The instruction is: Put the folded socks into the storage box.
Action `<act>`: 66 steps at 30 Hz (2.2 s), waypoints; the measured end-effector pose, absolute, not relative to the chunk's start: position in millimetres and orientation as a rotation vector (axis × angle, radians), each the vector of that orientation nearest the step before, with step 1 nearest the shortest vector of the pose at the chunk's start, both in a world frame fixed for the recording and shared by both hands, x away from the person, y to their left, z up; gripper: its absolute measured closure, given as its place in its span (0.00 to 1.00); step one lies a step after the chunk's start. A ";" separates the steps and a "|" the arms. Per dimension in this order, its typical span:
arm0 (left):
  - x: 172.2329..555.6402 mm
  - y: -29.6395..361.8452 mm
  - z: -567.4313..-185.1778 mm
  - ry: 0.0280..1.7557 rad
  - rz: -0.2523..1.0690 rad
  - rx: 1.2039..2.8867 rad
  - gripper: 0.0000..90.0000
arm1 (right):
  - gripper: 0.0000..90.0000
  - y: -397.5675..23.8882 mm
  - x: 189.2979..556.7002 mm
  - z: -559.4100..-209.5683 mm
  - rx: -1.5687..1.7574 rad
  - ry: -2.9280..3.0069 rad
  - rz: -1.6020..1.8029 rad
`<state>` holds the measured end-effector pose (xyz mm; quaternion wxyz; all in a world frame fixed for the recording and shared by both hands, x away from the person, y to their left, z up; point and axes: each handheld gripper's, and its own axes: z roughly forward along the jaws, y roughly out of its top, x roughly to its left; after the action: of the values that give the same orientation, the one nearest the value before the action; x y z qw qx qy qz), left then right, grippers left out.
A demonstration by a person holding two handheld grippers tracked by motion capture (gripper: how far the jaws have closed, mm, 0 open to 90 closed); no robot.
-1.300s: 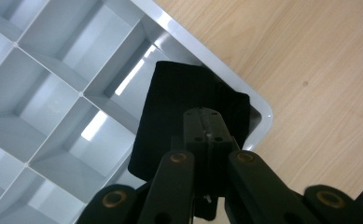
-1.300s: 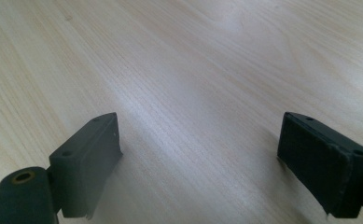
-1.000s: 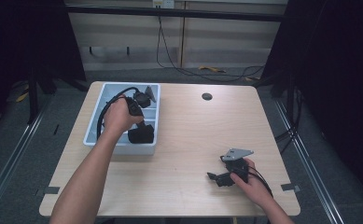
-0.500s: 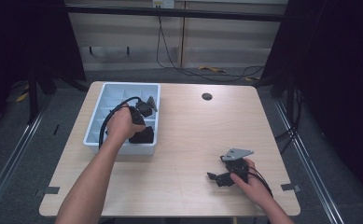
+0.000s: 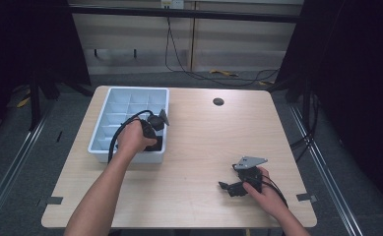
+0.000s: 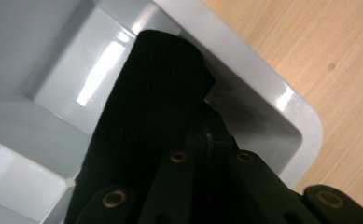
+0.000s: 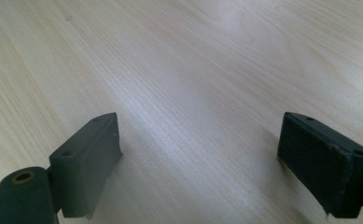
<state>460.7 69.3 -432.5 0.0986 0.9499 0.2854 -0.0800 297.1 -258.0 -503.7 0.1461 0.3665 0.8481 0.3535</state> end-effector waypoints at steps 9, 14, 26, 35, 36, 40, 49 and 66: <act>459.8 78.3 -409.4 0.855 -0.199 2.791 1.00 | 0.14 -258.0 297.4 -503.8 1.050 2.442 1.019; 461.1 86.2 -388.4 0.872 -0.151 2.786 1.00 | 0.14 -257.9 297.6 -503.9 1.047 2.442 1.020; 468.6 99.6 -366.8 0.892 -0.104 2.770 1.00 | 0.14 -257.6 297.7 -503.6 1.048 2.446 1.016; 474.1 100.2 -366.6 0.911 -0.081 2.773 1.00 | 0.14 -257.4 297.8 -503.7 1.046 2.446 1.019; 475.0 100.3 -367.7 0.911 -0.075 2.774 1.00 | 0.14 -257.4 297.9 -503.7 1.046 2.446 1.019; 476.7 100.2 -370.8 0.917 -0.074 2.781 1.00 | 0.14 -257.4 297.9 -503.7 1.046 2.446 1.019; 480.6 99.7 -379.2 0.924 -0.053 2.786 1.00 | 0.14 -257.4 297.8 -503.7 1.046 2.446 1.019; 470.8 88.1 -392.4 0.872 -0.099 2.791 1.00 | 0.14 -257.0 298.2 -503.8 1.041 2.448 1.019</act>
<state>470.8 88.1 -392.4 0.1075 0.9484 0.2963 -0.0337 298.2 -257.0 -503.8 0.1459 0.3616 0.8501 0.3540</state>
